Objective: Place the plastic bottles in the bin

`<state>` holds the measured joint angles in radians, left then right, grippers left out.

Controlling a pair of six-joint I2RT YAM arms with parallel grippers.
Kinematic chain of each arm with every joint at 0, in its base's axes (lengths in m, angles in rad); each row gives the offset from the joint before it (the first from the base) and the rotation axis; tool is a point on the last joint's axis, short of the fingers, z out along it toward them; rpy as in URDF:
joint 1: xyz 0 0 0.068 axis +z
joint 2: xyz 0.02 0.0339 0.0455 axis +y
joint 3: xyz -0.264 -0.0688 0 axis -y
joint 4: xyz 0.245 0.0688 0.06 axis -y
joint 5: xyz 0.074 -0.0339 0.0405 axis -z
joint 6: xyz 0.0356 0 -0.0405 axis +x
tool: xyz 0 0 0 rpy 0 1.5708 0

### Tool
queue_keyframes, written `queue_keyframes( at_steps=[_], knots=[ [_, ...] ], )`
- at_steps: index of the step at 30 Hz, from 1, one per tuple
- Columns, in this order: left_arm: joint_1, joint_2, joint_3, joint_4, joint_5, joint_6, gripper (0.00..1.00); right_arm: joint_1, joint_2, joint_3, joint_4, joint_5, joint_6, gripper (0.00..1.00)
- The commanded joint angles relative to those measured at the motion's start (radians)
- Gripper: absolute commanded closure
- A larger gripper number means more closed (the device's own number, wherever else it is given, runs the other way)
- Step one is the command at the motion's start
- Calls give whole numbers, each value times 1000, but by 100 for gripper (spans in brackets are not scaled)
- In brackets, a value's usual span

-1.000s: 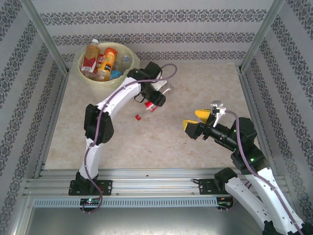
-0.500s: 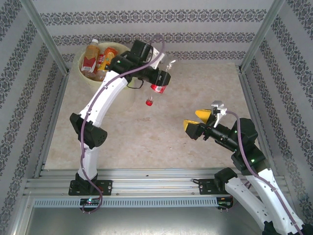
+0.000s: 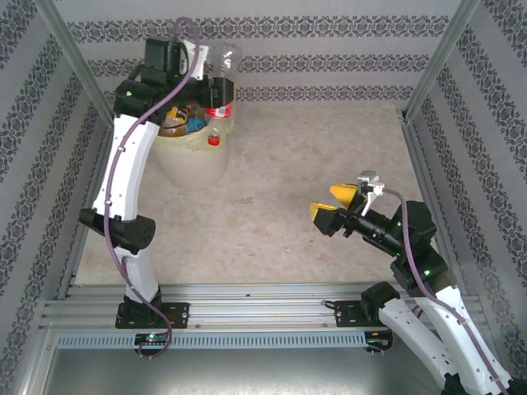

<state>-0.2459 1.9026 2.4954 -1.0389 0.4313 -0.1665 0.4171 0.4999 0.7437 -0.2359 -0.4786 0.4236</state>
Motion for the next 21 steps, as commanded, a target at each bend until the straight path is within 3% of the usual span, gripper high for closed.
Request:
queue_keyframes(
  at_steps=[1,9,21],
  knots=[
    [47,-43,28,42,-29,-3,39,14,-8,-7,16,6,16,2],
    [160,-29,39,70,-28,5,39,14,-6,-4,10,6,19,2],
    [170,108,88,14,-41,39,36,14,8,-2,15,8,26,2]
  ],
)
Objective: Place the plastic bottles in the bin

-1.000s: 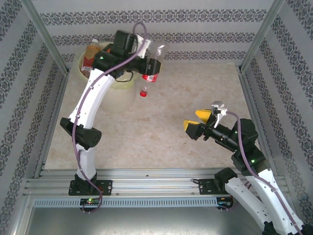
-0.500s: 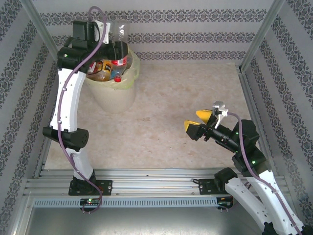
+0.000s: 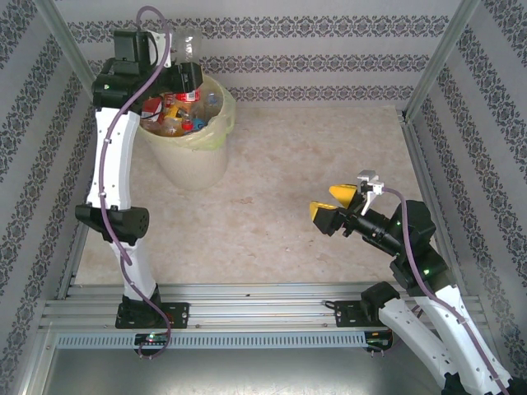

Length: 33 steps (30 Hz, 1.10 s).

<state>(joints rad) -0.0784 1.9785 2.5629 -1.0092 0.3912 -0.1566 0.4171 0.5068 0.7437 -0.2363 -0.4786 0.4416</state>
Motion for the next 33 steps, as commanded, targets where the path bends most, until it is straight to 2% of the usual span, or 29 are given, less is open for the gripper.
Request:
queue_keyframes(
  at_steps=[1,13,18,21,23,26,30,33],
  knots=[
    [2,40,20,-24,-12,36,36,14,2,-1,15,8,8,2],
    [0,121,16,-142,-95,77,28,14,28,1,31,1,11,2],
    [1,113,16,-171,-126,75,17,15,35,2,31,2,8,2],
    [0,88,16,-147,-127,63,4,14,46,2,38,-4,8,2],
    [-1,69,17,-121,-126,50,0,14,51,2,44,-9,10,2],
    [-3,44,16,-81,-129,35,0,14,51,2,48,-8,10,2],
    [-7,15,-18,-11,-153,17,17,14,47,0,42,-6,10,2],
    [-12,14,-26,16,-177,14,18,14,42,1,35,-4,8,2]
  ],
)
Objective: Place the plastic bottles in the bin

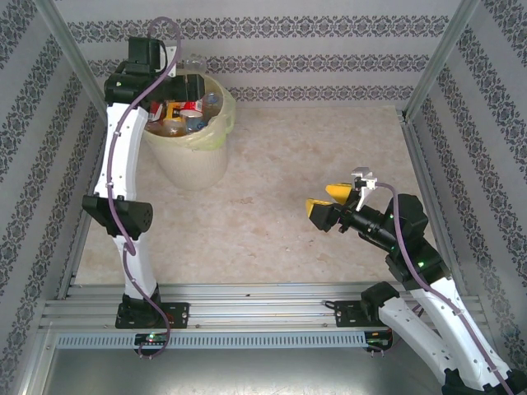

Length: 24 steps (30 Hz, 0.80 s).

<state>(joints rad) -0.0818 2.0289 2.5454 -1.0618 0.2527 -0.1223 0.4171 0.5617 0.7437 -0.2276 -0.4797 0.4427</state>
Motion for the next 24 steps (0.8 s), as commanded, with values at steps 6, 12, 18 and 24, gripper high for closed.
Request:
queue_keyframes(
  at_steps=[6,12,18,24],
  knots=[
    [-16,-4,-6,99,-59,-16,31,14,-16,1,20,0,3,2],
    [-25,48,14,98,-63,-10,39,14,-21,-4,17,3,5,2],
    [-32,96,32,72,-85,8,43,14,-19,-7,17,6,7,2],
    [-32,104,20,26,-154,30,54,14,-15,-9,20,8,8,2]
  ],
)
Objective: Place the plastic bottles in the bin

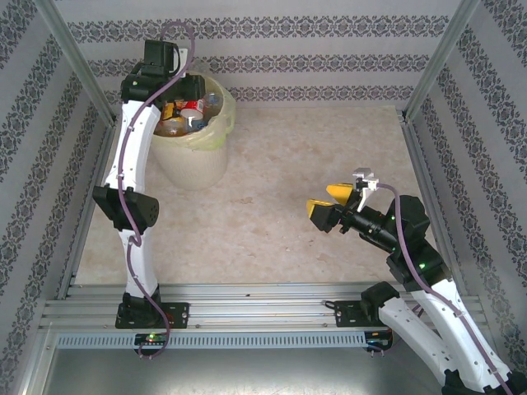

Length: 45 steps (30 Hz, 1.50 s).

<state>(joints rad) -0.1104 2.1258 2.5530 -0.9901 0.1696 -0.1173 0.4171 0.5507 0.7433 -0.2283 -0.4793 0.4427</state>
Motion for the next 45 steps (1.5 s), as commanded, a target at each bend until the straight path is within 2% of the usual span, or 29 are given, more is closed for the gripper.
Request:
queue_keyframes(
  at_steps=[1,9,15,19,26,34,39,45],
  knots=[
    [-4,5,7,-48,-78,30,55,14,-2,-9,21,7,7,2],
    [-7,-35,-81,-50,-99,42,62,14,1,-16,34,3,13,2],
    [-7,-79,-129,-43,-96,41,62,15,-3,-16,34,4,13,2],
    [-7,-99,-112,-16,-62,27,60,14,3,-18,40,-1,14,2],
    [-9,-102,-27,8,-2,-5,49,14,0,-17,42,1,17,2],
    [-27,-180,-61,63,55,-18,42,14,-2,-22,39,14,11,2],
    [-64,-313,-249,135,47,-11,36,14,12,-14,37,42,10,2],
    [-116,-589,-695,345,19,-20,14,14,19,-11,15,190,-17,2]
  ],
)
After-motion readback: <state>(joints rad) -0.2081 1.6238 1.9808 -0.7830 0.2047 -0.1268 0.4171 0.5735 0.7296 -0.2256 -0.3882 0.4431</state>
